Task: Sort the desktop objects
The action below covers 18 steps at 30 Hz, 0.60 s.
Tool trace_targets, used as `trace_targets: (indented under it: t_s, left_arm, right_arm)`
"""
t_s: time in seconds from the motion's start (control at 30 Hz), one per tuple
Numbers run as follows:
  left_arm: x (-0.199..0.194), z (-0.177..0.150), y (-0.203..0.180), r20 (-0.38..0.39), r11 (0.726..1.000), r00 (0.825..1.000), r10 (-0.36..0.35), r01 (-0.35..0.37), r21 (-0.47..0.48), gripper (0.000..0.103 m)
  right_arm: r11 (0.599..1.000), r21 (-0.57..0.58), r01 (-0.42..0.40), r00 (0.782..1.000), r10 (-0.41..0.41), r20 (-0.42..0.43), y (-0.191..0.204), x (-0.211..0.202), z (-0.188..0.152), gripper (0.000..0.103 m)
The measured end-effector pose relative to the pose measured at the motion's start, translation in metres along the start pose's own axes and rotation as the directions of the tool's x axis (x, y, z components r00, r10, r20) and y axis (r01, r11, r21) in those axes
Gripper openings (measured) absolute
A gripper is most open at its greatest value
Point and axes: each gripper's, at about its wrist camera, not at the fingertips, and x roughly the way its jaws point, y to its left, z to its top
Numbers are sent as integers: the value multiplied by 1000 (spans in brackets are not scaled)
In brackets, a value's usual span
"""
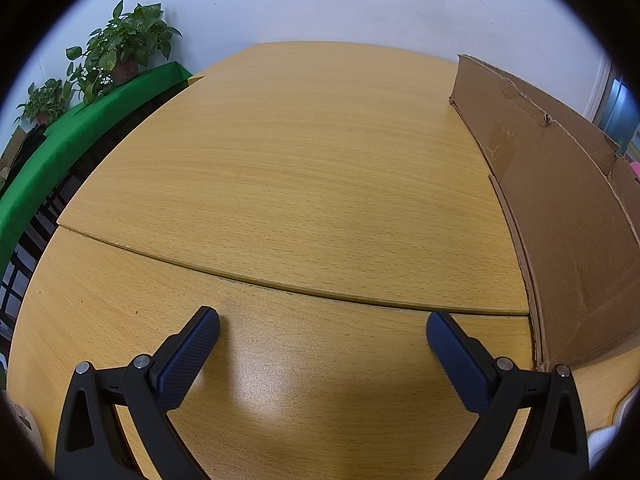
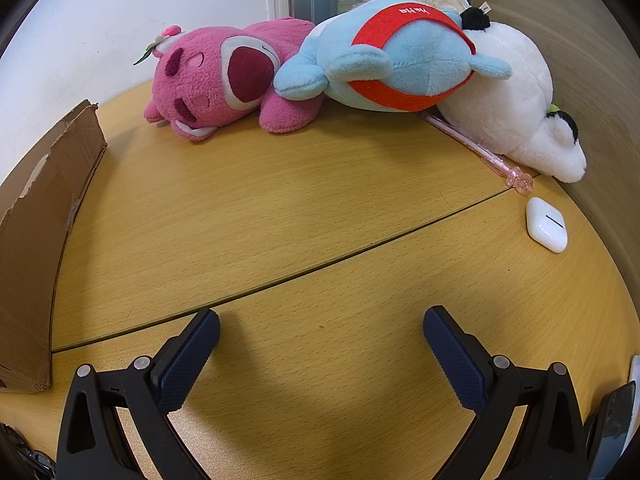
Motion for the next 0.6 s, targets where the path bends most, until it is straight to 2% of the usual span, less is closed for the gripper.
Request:
trace_targets:
  t_s: [0.43, 0.6]
  left_arm:
    - [0, 0, 0, 0, 1000, 1000, 0, 0, 0, 103]
    - [-1, 0, -1, -1, 1000, 1000, 2, -2, -3, 103]
  right_arm:
    - [1000, 7, 2, 1000, -2, 0, 0, 0, 0, 103]
    - [996, 77, 54, 999, -54, -1, 5, 4, 4, 103]
